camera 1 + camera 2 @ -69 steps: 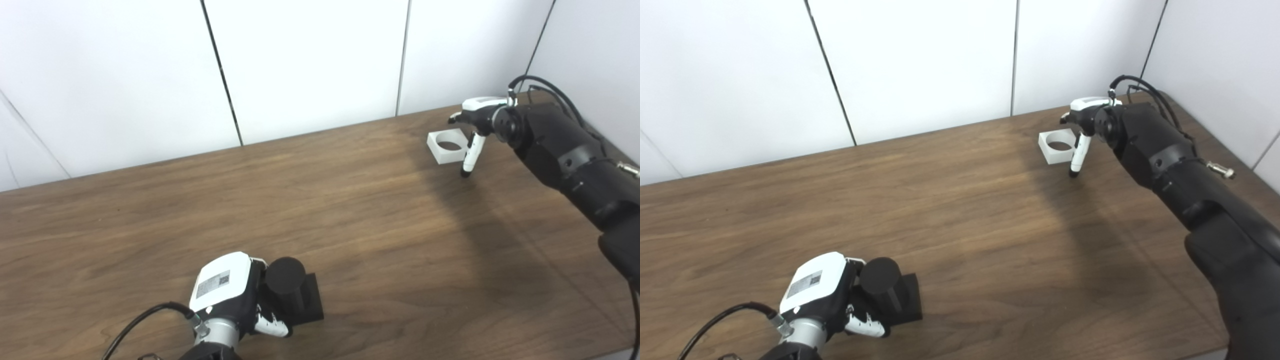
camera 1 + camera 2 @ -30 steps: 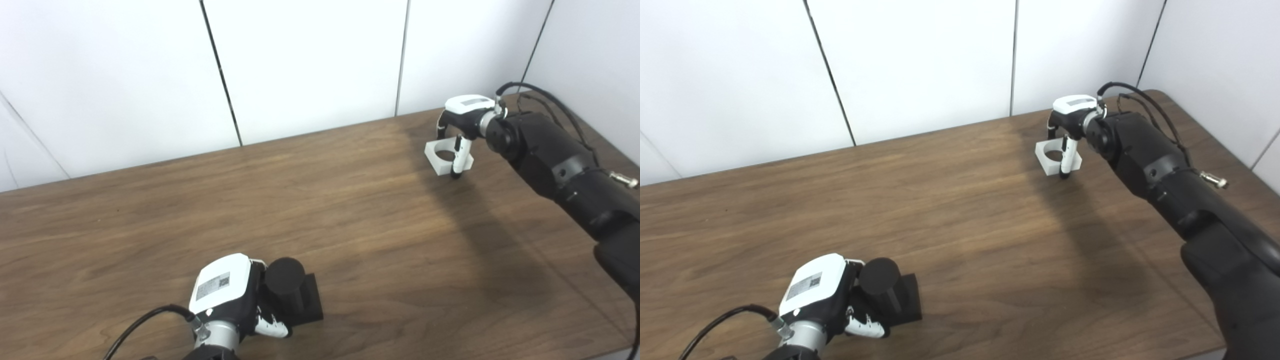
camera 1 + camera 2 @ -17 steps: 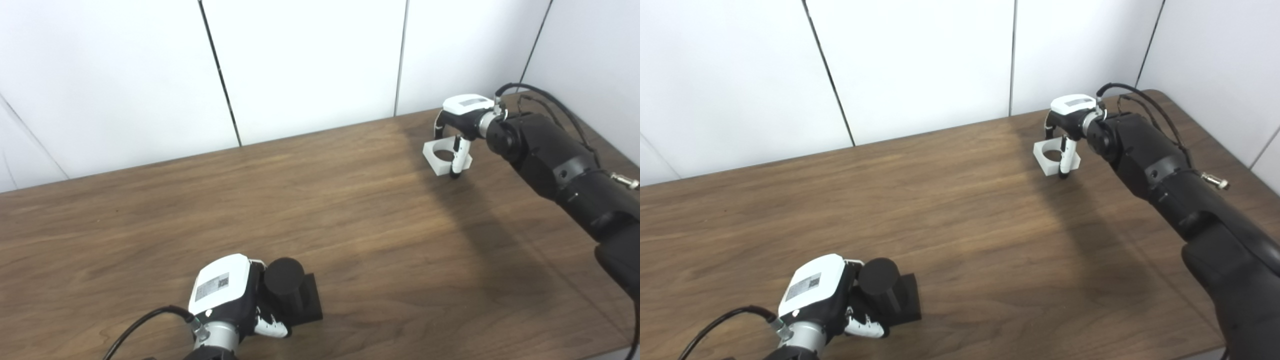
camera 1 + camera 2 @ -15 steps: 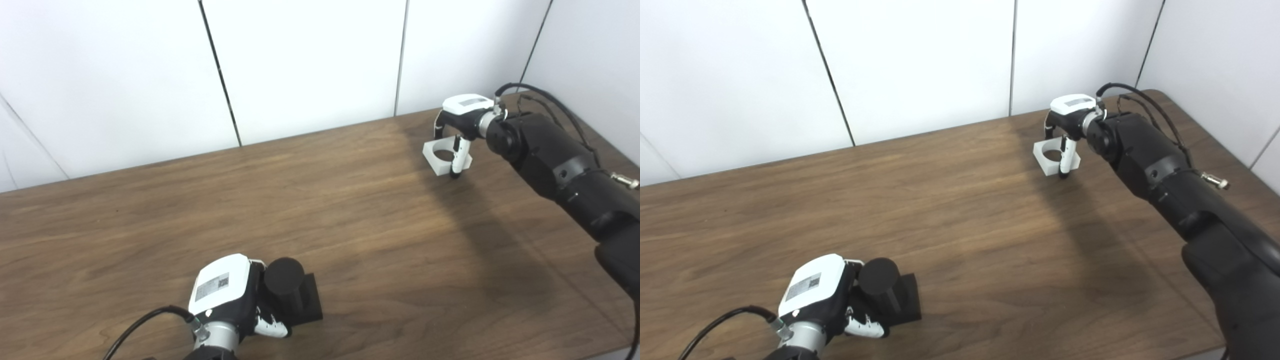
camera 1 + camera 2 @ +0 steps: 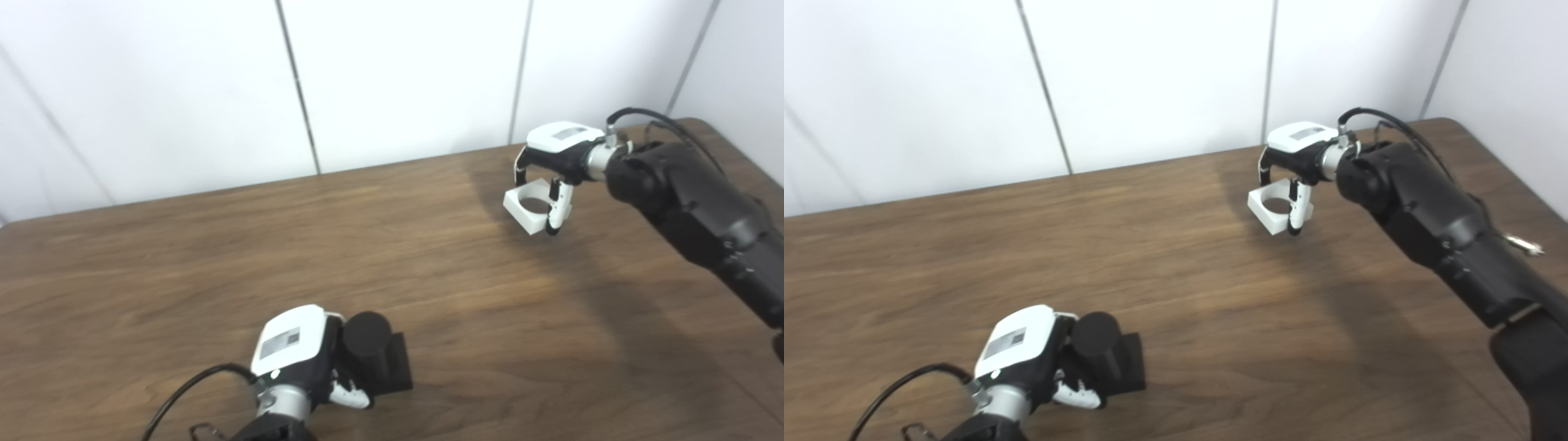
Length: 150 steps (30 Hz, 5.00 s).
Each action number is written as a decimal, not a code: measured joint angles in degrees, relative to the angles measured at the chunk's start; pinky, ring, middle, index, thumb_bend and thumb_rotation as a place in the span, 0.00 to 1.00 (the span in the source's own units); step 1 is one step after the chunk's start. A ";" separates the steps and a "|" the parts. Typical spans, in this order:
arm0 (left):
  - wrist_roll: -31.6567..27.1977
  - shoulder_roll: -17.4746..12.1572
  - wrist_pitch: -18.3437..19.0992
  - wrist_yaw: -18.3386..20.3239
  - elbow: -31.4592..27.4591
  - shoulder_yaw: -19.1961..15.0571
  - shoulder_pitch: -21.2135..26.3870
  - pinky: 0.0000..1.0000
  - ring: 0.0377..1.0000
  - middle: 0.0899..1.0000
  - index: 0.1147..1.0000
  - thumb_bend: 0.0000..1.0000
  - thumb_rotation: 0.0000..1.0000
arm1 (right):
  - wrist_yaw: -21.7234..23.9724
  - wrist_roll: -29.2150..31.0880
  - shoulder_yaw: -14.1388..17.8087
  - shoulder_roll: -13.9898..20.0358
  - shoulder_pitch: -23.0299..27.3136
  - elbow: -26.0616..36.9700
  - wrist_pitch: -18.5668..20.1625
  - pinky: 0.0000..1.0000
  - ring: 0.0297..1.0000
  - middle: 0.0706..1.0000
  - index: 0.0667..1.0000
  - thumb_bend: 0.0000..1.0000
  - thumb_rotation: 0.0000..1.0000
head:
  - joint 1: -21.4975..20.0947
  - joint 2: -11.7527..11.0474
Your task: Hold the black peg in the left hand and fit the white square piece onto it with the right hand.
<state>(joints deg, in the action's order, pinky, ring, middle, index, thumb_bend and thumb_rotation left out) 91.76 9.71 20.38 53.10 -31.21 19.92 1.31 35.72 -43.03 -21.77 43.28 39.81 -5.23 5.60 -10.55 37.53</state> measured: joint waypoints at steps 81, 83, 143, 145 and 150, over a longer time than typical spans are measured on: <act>5.42 -0.28 3.41 3.55 2.23 3.46 3.77 0.79 0.85 0.80 0.42 0.52 0.06 | 15.58 9.48 -3.31 -16.89 -5.43 32.29 -4.32 0.91 0.91 0.75 0.45 0.52 0.13 | 6.95 4.40; 5.51 -0.29 3.43 3.55 2.29 3.50 3.78 0.78 0.84 0.80 0.42 0.52 0.06 | 15.35 8.90 -3.42 -17.05 -5.42 32.17 -4.63 0.92 0.91 0.76 0.45 0.52 0.13 | 7.03 4.57; -4.22 -0.24 4.04 10.93 3.70 1.85 8.43 0.96 0.98 0.93 0.60 0.72 0.13 | -2.70 16.33 -13.68 -8.31 0.99 20.47 -29.82 0.79 0.82 0.72 0.45 0.52 0.13 | 10.64 9.49; -4.75 -0.28 4.08 11.62 3.72 1.86 8.25 0.98 0.99 0.93 0.54 0.67 0.11 | -1.78 16.63 -13.54 -8.34 0.94 20.47 -30.05 0.80 0.82 0.71 0.45 0.53 0.14 | 10.46 9.49; -8.98 -0.39 4.48 7.49 4.25 1.37 7.38 0.90 0.94 0.91 0.43 0.53 0.06 | 0.85 17.23 -12.39 -8.65 0.74 20.49 -31.10 0.79 0.82 0.72 0.46 0.52 0.15 | 10.46 9.49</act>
<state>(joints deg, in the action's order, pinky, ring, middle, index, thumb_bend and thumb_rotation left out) 82.78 9.32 24.86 60.60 -26.97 21.29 8.69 36.57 -25.80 -34.16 34.62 40.56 15.27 -25.50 -0.09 47.02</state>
